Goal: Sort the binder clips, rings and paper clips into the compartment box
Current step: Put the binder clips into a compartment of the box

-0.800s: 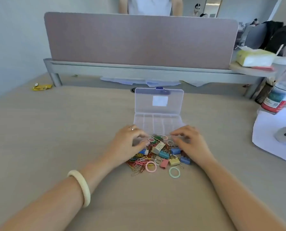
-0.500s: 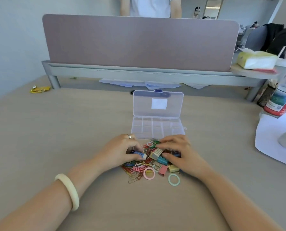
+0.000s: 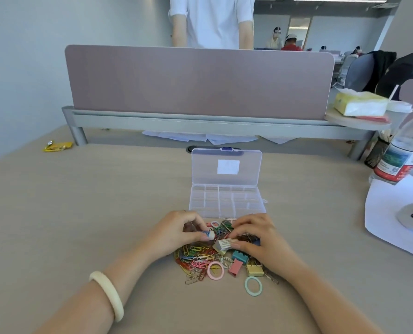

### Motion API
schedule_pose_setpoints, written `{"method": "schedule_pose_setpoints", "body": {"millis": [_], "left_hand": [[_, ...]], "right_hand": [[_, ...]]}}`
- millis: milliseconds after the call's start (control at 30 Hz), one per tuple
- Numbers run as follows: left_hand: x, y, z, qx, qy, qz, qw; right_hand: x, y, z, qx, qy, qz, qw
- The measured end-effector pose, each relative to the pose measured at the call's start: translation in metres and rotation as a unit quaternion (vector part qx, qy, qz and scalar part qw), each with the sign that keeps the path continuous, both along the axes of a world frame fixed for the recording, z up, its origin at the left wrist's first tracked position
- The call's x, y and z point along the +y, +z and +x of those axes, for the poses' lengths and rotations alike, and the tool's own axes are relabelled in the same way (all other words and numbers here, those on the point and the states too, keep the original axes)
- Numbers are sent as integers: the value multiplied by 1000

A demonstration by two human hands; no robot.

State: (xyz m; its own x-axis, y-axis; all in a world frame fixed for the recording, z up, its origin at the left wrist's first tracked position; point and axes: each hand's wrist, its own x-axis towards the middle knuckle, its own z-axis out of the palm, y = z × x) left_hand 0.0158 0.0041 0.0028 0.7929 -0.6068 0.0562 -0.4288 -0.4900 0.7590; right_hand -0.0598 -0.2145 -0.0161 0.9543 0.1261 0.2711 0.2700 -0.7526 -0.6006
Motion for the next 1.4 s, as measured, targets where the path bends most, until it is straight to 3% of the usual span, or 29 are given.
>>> {"method": "schedule_pose_setpoints", "body": {"millis": [100,267,567,800,1000,1400], "left_hand": [[0,1,-3,7,31,-36,999],[-5,5,13,-71,131,-99,984],[-25,-2,32,-174,131,-4,976],[-13,-3,32,-192,110,20,975],[-8,-3,33,-166,105,-25,980],[-11,-2,28,-193,100,-26,976]], "right_hand": [[0,5,1,13,-1,-5,1000],[2,9,-1,-9,-38,54,998],[-7,24,20,-58,-118,177,975],[15,40,66,-44,-103,73,991],[30,37,72,-13,-112,2,994],[36,32,68,-7,-98,-22,995]]}}
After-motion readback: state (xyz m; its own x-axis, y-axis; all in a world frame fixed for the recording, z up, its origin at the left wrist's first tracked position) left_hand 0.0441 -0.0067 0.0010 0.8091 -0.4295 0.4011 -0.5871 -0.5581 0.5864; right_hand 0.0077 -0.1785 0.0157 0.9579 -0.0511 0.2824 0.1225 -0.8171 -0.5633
